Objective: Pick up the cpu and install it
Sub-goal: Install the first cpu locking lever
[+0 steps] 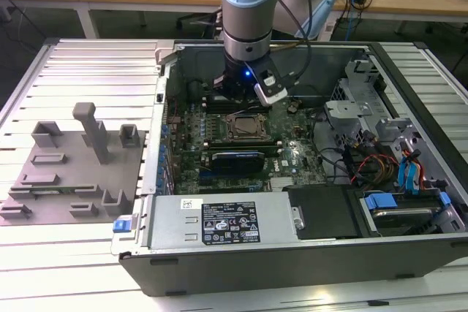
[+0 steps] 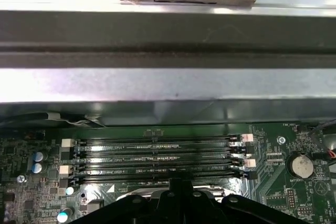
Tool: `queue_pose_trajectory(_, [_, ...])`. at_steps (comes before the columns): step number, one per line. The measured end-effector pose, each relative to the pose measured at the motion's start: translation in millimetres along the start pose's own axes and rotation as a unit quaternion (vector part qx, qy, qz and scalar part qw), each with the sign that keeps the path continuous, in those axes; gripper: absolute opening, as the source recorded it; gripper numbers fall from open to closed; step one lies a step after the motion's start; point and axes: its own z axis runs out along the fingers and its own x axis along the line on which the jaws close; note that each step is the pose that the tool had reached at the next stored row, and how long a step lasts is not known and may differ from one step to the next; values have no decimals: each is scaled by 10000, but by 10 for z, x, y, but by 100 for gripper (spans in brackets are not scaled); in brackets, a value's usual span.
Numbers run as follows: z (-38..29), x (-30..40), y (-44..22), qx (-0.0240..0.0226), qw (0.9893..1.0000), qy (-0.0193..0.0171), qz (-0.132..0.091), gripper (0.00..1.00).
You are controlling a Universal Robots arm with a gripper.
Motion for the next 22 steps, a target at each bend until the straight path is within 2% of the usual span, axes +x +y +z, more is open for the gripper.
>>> queue_pose_trajectory(2, [6, 1, -1, 22, 10000, -1, -4, 11])
queue_pose_trajectory(6, [8, 1, -2, 26, 10000, -3, 0, 11])
queue_pose_trajectory(8, [17, 2, -4, 50, 9998, -40, 173, 11])
queue_pose_trajectory(9, [23, 2, -5, 64, 9994, -72, 323, 11])
queue_pose_trajectory(12, [28, 2, -6, 94, 9987, -110, 490, 11])
queue_pose_trajectory(14, [29, 3, -1, 119, 9984, -121, 536, 11])
queue_pose_trajectory(16, [31, 3, 2, 176, 9982, -134, 564, 11])
queue_pose_trajectory(22, [38, 5, 6, 184, 9979, -189, 595, 11])
